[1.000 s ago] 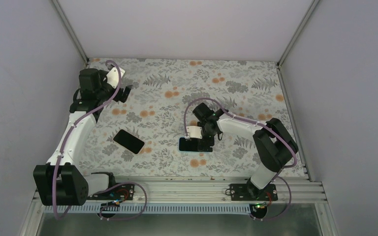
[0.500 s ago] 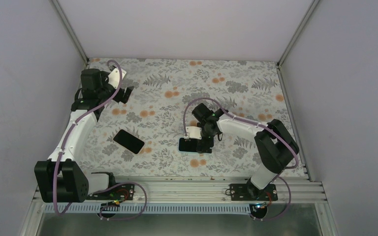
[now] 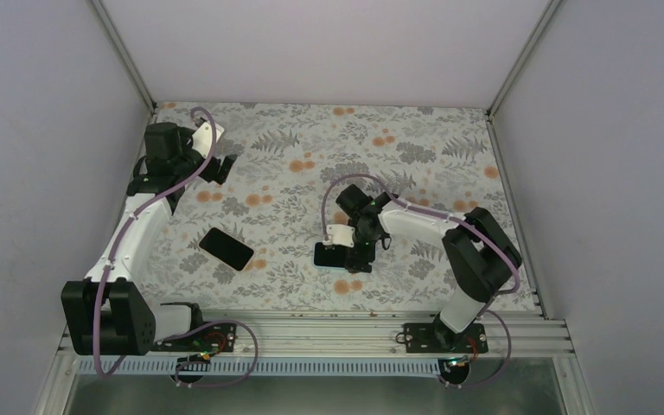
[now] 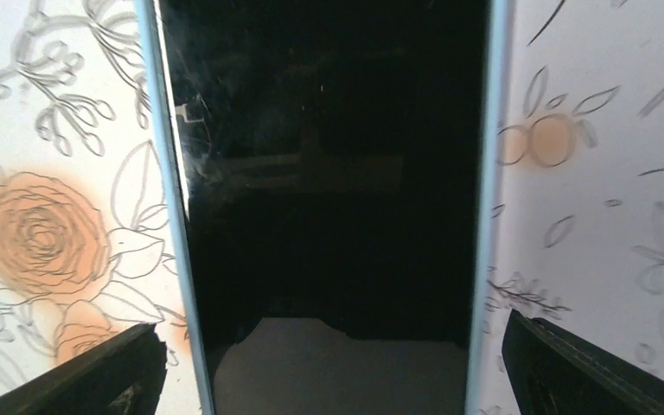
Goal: Take the phone out of the phone case
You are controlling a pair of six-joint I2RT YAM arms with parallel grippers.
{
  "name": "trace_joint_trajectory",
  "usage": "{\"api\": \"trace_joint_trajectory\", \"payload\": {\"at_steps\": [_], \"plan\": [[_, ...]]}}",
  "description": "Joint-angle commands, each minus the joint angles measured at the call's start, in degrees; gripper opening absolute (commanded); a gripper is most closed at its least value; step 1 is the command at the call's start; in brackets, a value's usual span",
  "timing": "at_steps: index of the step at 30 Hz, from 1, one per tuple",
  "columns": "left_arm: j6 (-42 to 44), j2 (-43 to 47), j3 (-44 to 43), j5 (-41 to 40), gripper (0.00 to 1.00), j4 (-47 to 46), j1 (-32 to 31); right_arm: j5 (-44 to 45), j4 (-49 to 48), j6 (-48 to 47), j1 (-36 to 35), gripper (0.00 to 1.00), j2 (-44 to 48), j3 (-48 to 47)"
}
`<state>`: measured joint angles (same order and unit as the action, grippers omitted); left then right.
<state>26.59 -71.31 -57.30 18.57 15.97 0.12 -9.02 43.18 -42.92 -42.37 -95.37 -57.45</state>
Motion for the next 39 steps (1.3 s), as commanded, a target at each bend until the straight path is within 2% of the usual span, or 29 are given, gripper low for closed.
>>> {"api": "trace_joint_trajectory", "payload": {"at_steps": [1,6,11,15,18,22,24,30,34,37,39], "plan": [[0.7,-0.6,0.6,1.0,1.0,-0.8,-0.4,1.7,-2.5,2.1,-0.6,1.0,-2.7,1.5],[1.3,-1.0,0.5,1.0,1.0,-0.5,-0.9,6.2,-6.7,2.8,-0.6,1.0,-3.8,3.3],[1.4,-2.0,-0.1,1.8,1.0,0.8,-3.2,6.2,-6.9,2.5,-0.6,1.0,-4.8,3.8],[1.6,-3.4,-0.8,1.7,1.0,2.9,-7.8,6.6,-7.0,3.1,-0.6,0.88,-4.1,3.7],[0.8,-7.4,-4.7,9.7,1.0,9.8,-8.6,6.7,-7.5,4.0,-0.6,0.86,-0.7,3.8],[3.3,-15.8,-12.4,26.7,1.0,23.0,-8.7,6.9,-7.9,5.2,-0.6,0.84,7.8,2.7],[4.7,-19.9,-15.8,31.5,1.0,27.8,-9.2,7.2,-7.4,5.6,-0.6,0.84,10.5,1.3],[1.7,-25.9,-18.8,35.0,1.0,28.4,-14.6,11.1,-11.6,4.9,-0.6,0.84,13.4,-0.1],[-0.8,-30.4,-20.7,40.8,1.0,28.0,-15.7,11.7,-14.5,4.3,-0.6,0.82,13.2,-0.5],[2.0,-33.7,-22.2,44.6,1.0,30.6,-16.0,11.3,-15.2,3.5,-0.6,0.79,14.3,-1.3],[4.5,-35.7,-23.3,44.3,1.0,32.6,-16.8,10.9,-14.1,2.9,-0.2,0.79,14.5,-2.2]]}}
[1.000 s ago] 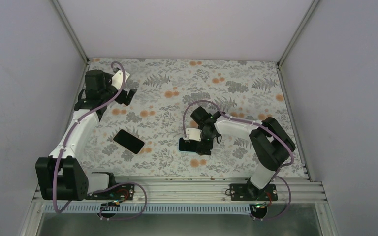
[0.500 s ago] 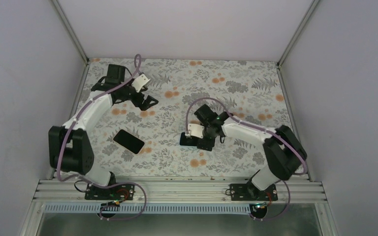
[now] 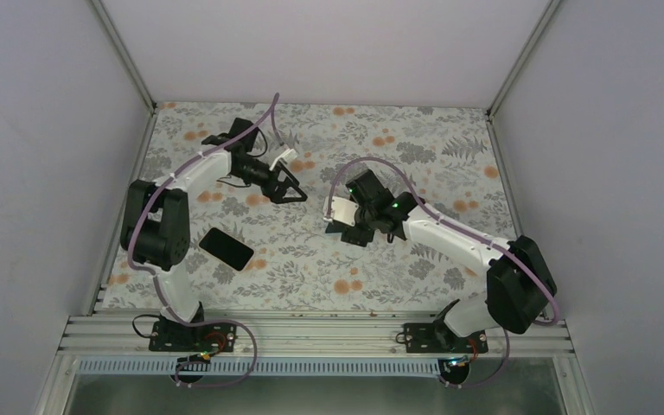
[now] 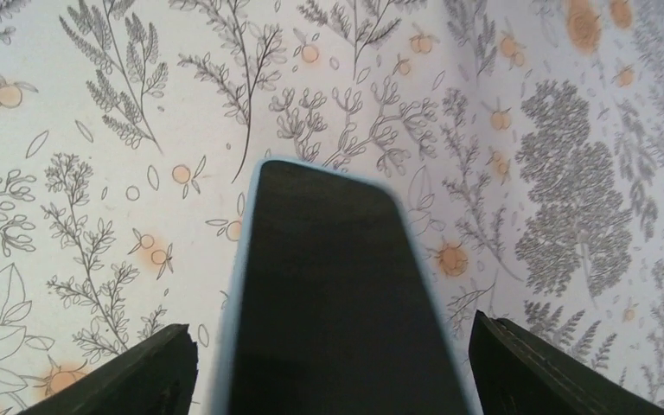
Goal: Take the phone out of the phone case
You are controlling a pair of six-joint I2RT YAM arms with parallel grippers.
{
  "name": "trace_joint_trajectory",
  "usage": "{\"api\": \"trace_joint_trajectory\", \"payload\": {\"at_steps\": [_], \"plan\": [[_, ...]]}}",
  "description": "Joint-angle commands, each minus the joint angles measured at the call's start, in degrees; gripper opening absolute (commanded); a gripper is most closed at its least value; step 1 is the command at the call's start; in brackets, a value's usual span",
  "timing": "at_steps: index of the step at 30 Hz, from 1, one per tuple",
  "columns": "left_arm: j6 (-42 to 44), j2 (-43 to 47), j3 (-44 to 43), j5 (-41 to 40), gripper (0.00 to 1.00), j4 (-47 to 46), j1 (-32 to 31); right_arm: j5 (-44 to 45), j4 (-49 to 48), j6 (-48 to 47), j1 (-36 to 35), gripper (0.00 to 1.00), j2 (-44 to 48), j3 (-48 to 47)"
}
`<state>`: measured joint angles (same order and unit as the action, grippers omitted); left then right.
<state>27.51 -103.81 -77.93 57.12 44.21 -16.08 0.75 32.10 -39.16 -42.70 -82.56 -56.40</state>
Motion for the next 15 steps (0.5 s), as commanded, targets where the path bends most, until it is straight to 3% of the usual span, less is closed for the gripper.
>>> {"api": "trace_joint_trajectory", "payload": {"at_steps": [1,6,13,15], "plan": [[4.3,-4.1,-2.9,5.5,1.0,4.9,-0.8,0.7,-2.2,-1.0,0.5,0.79,1.5,-3.6],[5.7,-6.1,-3.4,6.7,1.0,5.3,-0.8,-2.0,0.1,-1.0,2.7,0.74,0.1,-1.4],[6.0,-6.9,-4.1,5.4,1.0,4.7,-0.8,-6.9,-0.8,0.3,7.7,0.99,-2.3,2.2],[3.6,-6.9,-4.2,3.7,1.0,2.7,-0.8,-9.6,2.1,0.5,9.0,1.0,-4.6,0.3]]}}
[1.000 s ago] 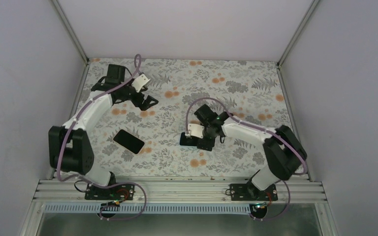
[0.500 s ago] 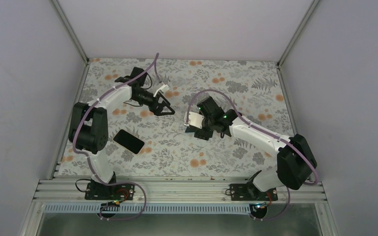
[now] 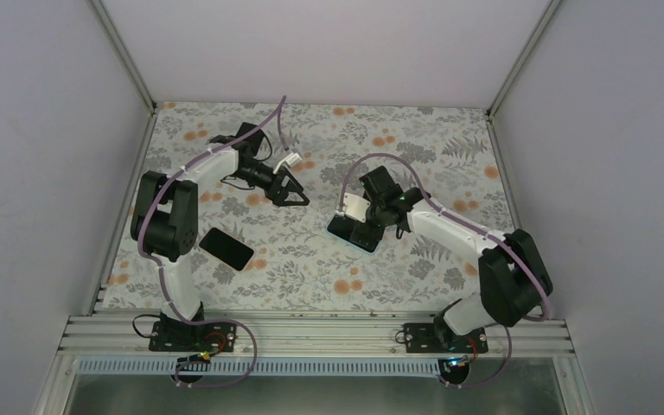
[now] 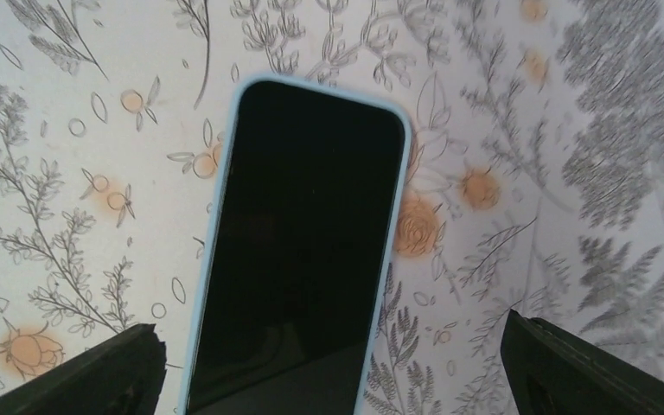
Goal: Take the phone out of the phone case
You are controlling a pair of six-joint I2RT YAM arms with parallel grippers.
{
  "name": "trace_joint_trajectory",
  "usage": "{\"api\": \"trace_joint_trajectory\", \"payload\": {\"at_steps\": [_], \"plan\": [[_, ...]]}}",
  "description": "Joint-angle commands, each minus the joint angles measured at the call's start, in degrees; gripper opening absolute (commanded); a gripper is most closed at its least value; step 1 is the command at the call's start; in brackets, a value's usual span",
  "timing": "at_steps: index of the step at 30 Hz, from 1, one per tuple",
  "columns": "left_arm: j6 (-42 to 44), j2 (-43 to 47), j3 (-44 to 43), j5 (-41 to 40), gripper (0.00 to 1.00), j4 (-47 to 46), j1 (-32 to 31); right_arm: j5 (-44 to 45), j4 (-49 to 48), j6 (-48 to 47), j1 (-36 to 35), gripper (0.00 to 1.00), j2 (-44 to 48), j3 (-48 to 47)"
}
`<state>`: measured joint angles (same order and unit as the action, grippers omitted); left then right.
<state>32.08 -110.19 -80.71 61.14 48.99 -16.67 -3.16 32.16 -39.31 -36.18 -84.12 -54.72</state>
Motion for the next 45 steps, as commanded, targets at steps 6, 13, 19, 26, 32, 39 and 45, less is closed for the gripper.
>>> {"api": "trace_joint_trajectory", "payload": {"at_steps": [6,13,19,26,32,39,45], "plan": [[-6.2,-1.0,-1.8,-4.6,1.0,-6.1,-0.2,-7.0,8.9,1.9,2.6,1.0,-9.9,-7.2],[-7.9,-0.6,-1.7,-6.7,1.0,-7.3,-0.2,-5.5,12.8,3.7,1.8,1.0,-18.0,-12.3],[-8.4,-0.1,-0.4,-7.0,1.0,-8.6,-0.1,-6.7,14.2,3.9,1.7,1.0,-22.1,-14.3],[-8.8,-0.2,0.0,-7.4,1.0,-9.3,0.0,-5.8,14.3,5.8,0.8,1.0,-23.3,-15.2],[-10.3,0.0,0.6,-9.2,1.0,-11.2,-0.1,0.1,10.7,10.4,-0.5,1.0,-25.7,-13.8],[-10.2,0.6,1.0,-7.8,1.0,-10.7,0.0,2.8,3.9,10.8,-0.6,0.95,-23.7,-9.1],[-5.7,-0.3,0.1,-2.0,1.0,-6.9,-0.2,2.7,2.5,10.6,-0.6,0.63,-19.5,-7.4]]}}
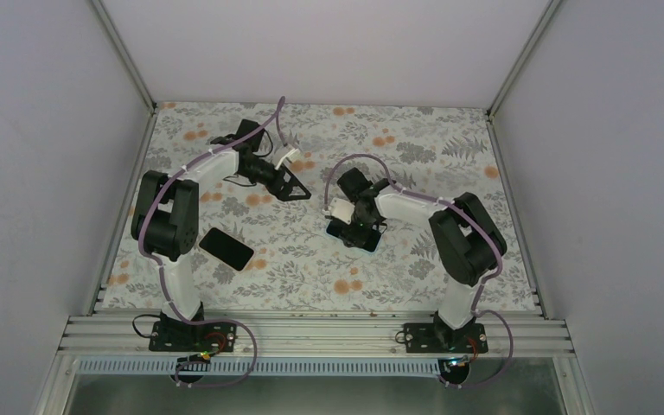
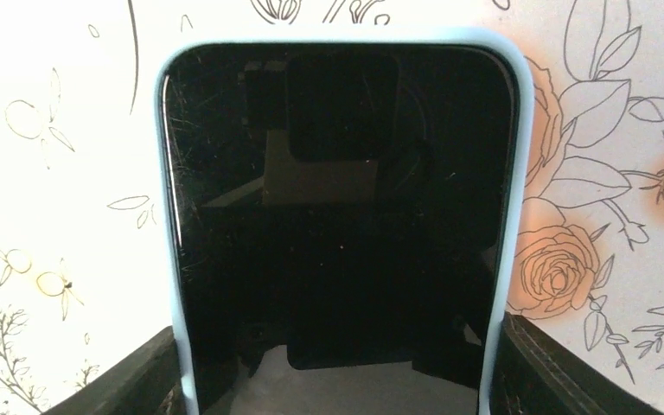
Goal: Take the phone out of the phone case
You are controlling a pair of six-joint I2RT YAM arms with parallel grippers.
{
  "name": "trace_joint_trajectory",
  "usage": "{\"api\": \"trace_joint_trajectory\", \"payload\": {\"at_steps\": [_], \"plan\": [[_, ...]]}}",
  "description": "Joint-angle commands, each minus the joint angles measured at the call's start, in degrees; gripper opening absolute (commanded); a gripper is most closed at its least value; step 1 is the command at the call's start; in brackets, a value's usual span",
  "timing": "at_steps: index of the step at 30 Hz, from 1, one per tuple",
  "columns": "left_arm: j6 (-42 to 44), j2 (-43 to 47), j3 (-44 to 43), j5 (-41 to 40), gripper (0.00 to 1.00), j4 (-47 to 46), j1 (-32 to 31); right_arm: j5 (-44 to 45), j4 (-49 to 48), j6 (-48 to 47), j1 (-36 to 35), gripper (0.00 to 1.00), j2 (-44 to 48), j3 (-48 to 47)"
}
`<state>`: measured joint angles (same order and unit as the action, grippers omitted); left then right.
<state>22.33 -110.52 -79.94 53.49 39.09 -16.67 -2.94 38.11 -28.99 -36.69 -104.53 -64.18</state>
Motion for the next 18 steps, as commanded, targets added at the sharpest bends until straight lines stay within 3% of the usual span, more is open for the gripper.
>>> {"api": "trace_joint_trajectory", "payload": {"at_steps": [1,6,12,18], "plan": [[5.1,0.1,-0.8,6.6,1.0,4.0,-0.2,2.5,-3.2,0.2,-0.2,0.62,1.1,2.2],[5.8,0.4,-1.3,6.1,1.0,4.1,-1.0,3.0,-3.4,-0.5,-0.2,0.58,3.5,2.6],[7.7,-3.6,-4.2,14.2,1.0,9.1,-1.3,3.9,-4.7,-1.2,-0.2,0.61,10.9,0.6],[6.5,-8.9,-6.5,12.0,1.0,9.0,-3.8,3.6,-2.8,-1.3,-0.3,0.61,11.7,-4.5]]}}
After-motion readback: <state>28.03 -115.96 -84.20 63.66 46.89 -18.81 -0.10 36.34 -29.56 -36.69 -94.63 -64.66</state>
